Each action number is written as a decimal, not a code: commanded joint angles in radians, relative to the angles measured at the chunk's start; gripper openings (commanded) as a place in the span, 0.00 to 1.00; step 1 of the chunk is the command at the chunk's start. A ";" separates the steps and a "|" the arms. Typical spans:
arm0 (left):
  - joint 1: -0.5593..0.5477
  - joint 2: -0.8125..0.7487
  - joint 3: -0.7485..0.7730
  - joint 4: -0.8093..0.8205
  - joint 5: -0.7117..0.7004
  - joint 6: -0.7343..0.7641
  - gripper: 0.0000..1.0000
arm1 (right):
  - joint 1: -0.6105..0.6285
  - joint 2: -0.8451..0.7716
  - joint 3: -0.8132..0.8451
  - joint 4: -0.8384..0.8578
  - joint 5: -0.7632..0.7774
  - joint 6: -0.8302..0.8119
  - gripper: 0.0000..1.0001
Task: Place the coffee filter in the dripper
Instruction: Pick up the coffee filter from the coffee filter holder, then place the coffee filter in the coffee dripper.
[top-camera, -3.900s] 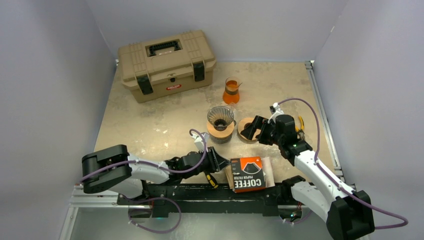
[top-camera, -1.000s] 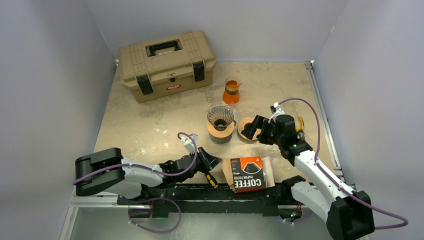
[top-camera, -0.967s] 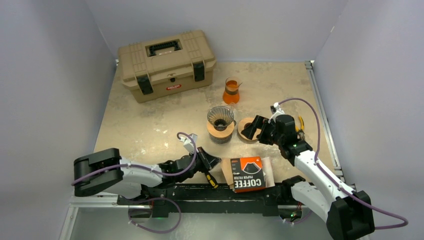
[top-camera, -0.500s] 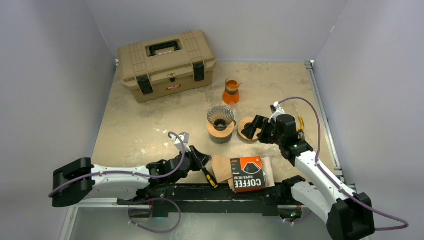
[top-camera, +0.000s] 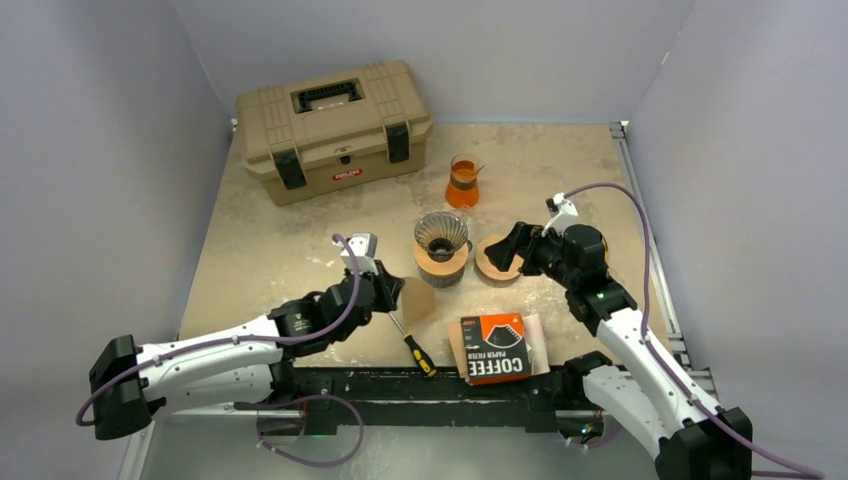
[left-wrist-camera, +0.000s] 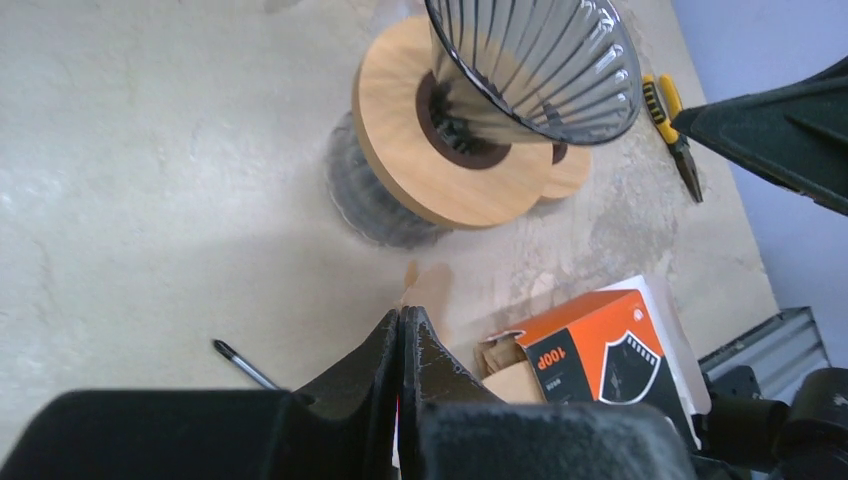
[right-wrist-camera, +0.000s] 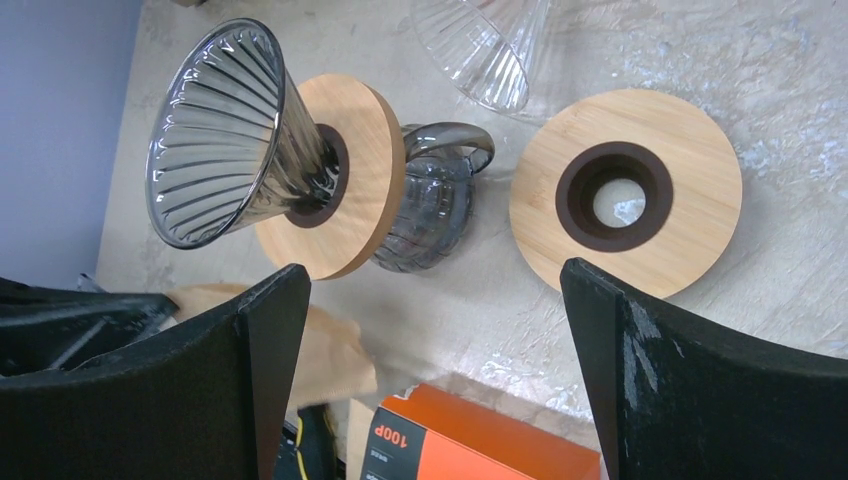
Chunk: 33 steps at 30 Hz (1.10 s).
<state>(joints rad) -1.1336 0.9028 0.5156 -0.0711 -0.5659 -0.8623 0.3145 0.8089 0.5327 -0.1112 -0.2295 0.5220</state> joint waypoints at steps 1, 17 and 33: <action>0.065 -0.031 0.085 -0.073 0.050 0.159 0.00 | 0.004 -0.014 0.021 0.050 -0.044 -0.044 0.99; 0.106 -0.001 0.235 -0.098 0.176 0.429 0.00 | 0.004 -0.026 0.018 0.081 -0.130 -0.050 0.99; 0.227 0.110 0.370 -0.062 0.744 0.500 0.00 | -0.006 -0.032 0.029 0.084 -0.176 -0.019 0.99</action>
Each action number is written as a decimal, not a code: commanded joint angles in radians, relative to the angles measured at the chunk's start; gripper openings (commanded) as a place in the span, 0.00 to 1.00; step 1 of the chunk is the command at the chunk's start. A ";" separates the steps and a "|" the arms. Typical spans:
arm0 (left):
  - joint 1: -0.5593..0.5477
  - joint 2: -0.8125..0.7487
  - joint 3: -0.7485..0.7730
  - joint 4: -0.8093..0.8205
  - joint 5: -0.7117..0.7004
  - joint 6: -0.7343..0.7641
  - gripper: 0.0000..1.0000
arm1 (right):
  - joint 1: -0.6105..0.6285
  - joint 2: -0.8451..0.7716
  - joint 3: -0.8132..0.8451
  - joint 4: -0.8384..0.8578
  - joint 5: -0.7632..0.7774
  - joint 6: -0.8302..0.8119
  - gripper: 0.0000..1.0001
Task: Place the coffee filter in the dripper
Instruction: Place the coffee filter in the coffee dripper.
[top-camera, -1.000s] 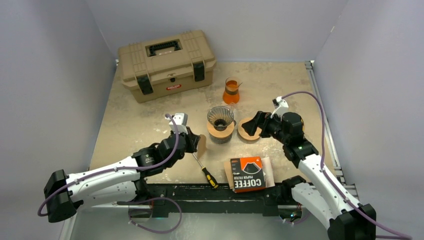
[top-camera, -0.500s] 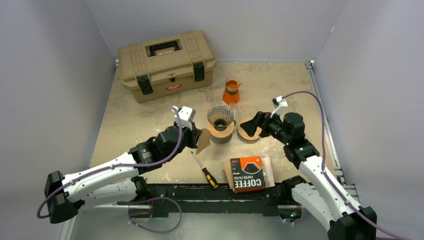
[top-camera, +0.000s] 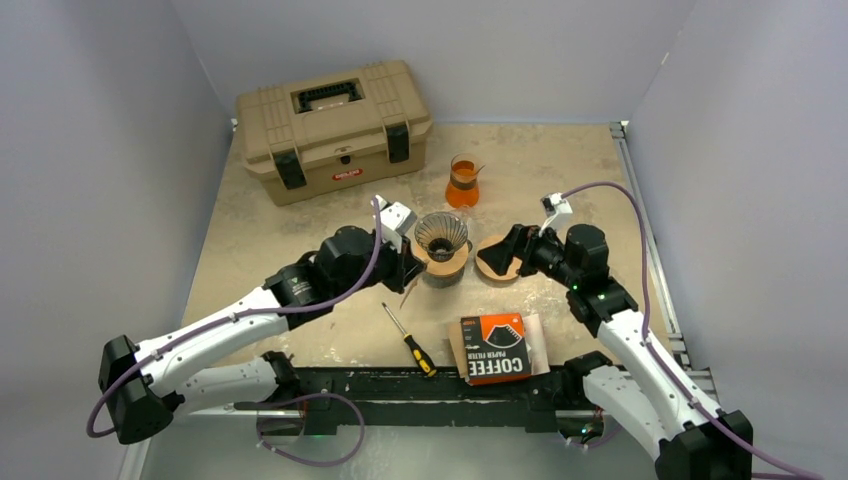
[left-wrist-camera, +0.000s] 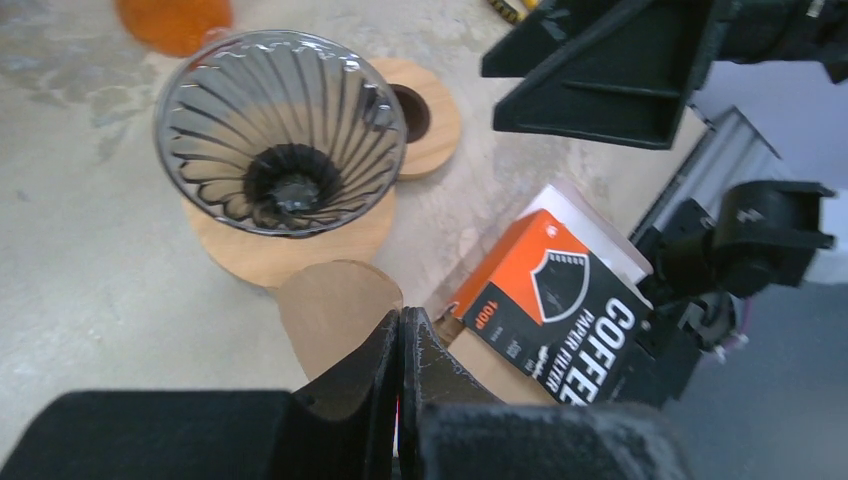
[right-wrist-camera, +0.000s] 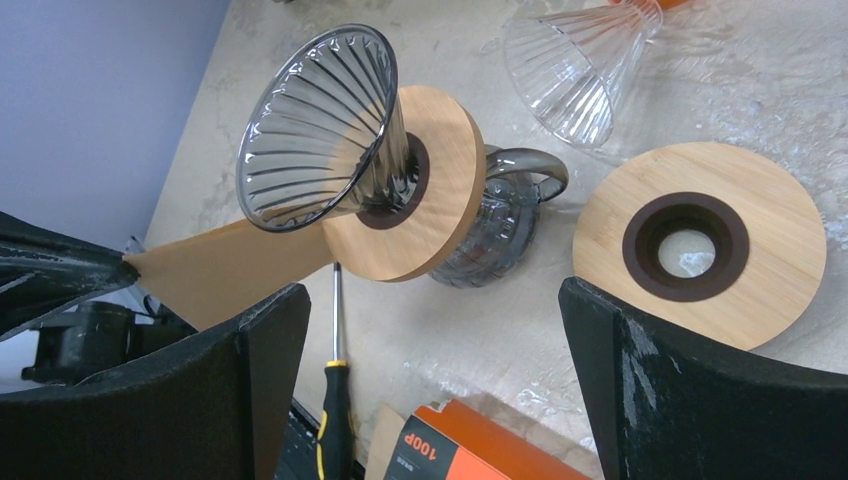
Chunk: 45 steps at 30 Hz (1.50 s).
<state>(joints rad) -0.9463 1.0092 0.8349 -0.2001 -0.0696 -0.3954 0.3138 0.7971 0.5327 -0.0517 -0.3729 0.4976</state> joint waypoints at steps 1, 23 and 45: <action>0.050 0.003 0.052 0.080 0.287 0.034 0.00 | -0.005 -0.023 0.029 0.024 -0.035 0.006 0.99; 0.339 0.192 0.228 0.384 0.704 0.062 0.00 | -0.007 -0.127 0.228 -0.013 0.106 -0.112 0.97; 0.384 0.107 0.248 0.340 0.451 0.548 0.00 | -0.041 0.060 0.268 0.329 -0.231 -0.033 0.95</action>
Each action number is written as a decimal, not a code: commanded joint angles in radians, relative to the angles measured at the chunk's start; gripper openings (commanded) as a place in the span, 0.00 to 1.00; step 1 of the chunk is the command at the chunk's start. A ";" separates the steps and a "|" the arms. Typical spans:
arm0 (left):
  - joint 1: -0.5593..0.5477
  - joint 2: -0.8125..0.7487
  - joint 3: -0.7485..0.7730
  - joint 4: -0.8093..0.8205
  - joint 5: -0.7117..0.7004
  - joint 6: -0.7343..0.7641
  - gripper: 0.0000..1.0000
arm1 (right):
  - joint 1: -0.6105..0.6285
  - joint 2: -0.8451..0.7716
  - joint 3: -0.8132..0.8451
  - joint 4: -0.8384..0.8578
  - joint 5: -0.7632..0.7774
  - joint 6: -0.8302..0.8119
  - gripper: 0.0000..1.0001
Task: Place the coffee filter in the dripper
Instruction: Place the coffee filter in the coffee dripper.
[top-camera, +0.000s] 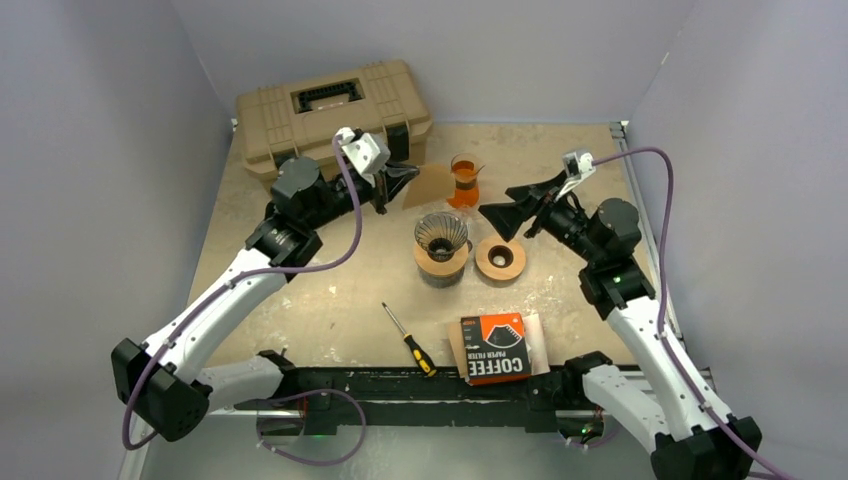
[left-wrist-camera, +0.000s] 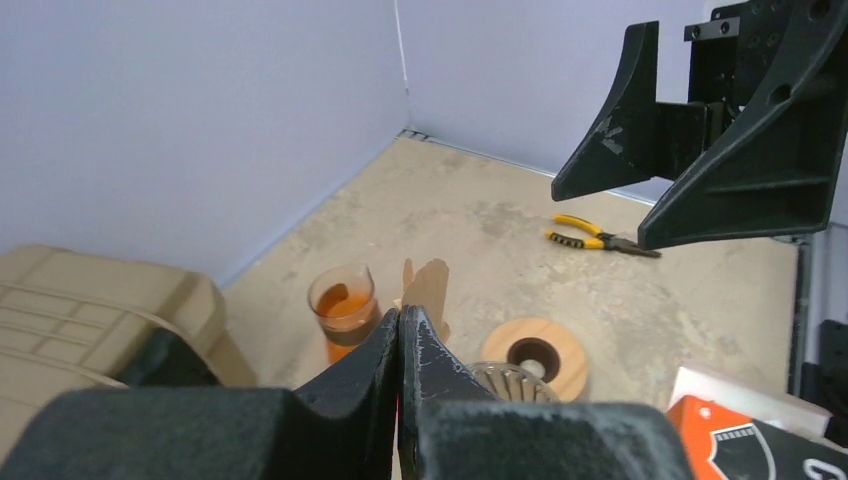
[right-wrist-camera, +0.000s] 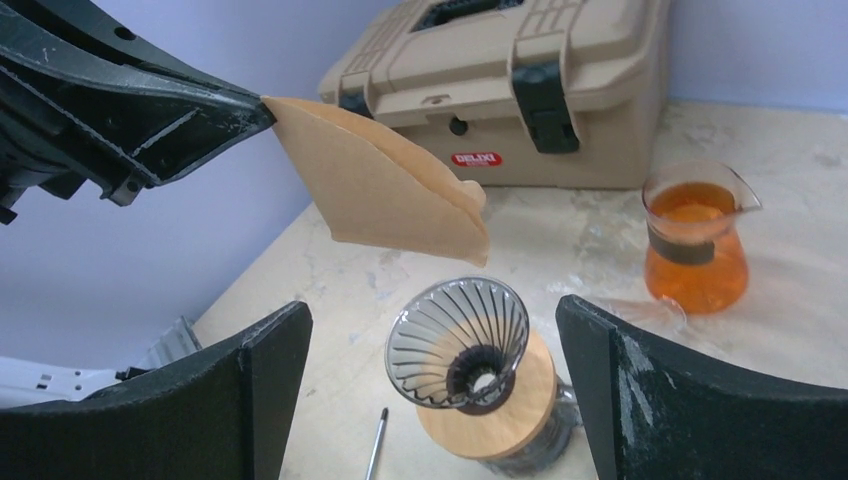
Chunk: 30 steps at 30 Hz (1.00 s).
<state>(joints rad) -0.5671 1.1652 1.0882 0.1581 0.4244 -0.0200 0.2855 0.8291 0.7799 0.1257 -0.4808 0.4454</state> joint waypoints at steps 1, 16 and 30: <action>0.004 -0.053 -0.005 -0.032 -0.022 0.196 0.00 | -0.016 0.037 0.016 0.174 -0.143 0.029 0.95; 0.004 -0.149 -0.173 -0.003 0.250 0.609 0.00 | -0.022 0.161 0.018 0.356 -0.333 0.024 0.99; 0.004 -0.192 -0.228 0.097 0.385 0.632 0.00 | -0.001 0.266 0.088 0.253 -0.412 -0.100 0.99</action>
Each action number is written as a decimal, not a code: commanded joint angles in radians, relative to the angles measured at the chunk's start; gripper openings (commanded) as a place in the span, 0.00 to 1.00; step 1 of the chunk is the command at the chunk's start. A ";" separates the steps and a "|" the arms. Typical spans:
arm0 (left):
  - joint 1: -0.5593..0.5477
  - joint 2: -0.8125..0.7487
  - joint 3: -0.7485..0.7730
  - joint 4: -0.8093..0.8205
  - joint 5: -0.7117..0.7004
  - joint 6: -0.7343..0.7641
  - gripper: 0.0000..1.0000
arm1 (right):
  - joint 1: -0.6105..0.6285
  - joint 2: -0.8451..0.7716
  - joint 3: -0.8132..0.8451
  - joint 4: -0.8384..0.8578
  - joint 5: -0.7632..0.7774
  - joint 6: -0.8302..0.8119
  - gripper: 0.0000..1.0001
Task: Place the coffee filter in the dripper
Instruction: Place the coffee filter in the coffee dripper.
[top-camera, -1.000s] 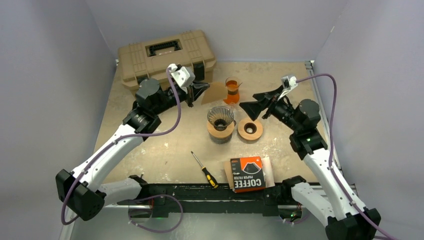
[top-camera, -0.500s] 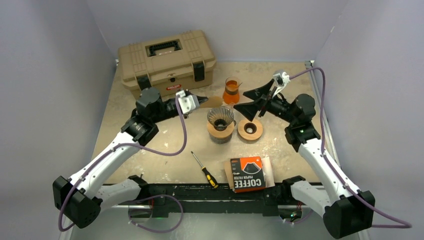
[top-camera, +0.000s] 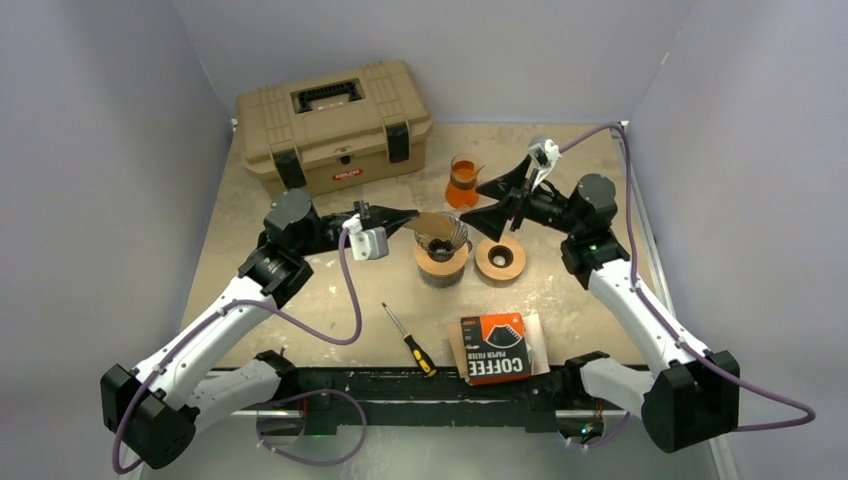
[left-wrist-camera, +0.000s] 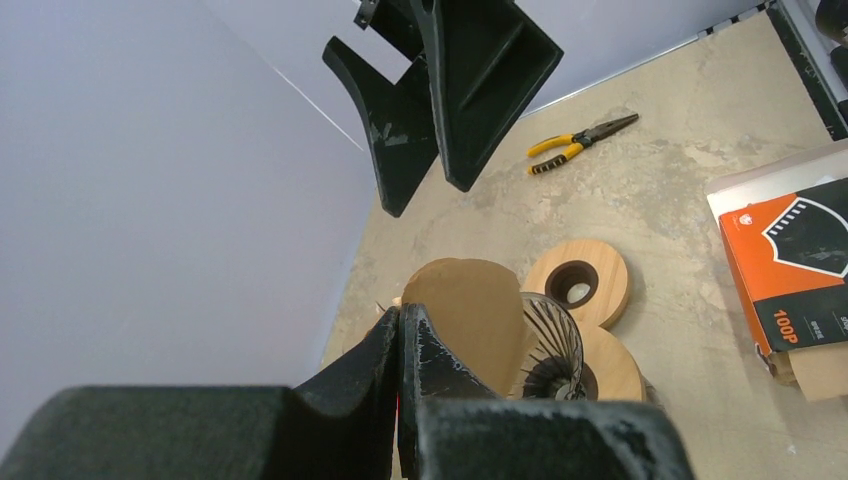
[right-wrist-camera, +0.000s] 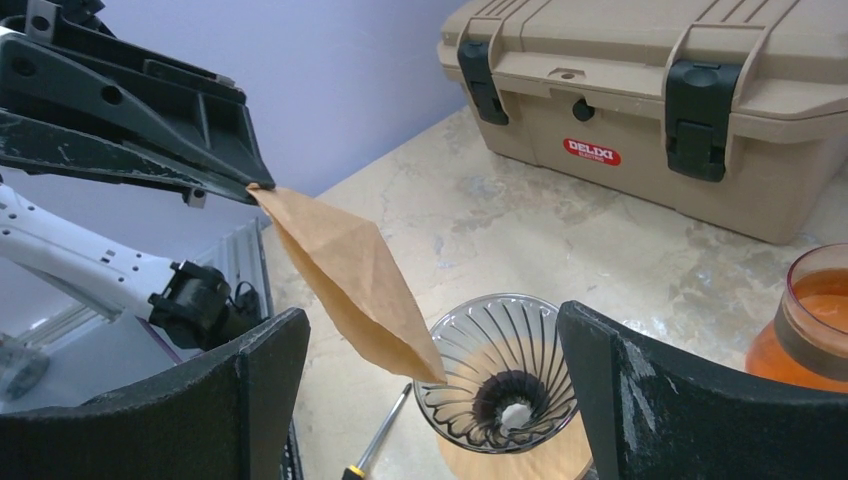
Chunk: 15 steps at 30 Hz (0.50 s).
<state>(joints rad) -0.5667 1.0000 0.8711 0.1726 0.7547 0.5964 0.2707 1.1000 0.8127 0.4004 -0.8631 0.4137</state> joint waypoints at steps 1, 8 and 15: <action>0.004 -0.028 -0.011 0.089 0.056 0.008 0.00 | 0.017 0.000 0.056 -0.026 -0.028 -0.073 0.98; 0.004 -0.043 -0.020 0.107 0.055 -0.027 0.00 | 0.043 0.036 0.070 -0.048 -0.006 -0.108 0.89; 0.004 -0.040 -0.021 0.140 0.060 -0.059 0.00 | 0.081 0.055 0.085 -0.087 0.022 -0.147 0.85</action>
<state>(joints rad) -0.5671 0.9718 0.8539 0.2493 0.7822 0.5667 0.3252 1.1542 0.8455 0.3267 -0.8551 0.3130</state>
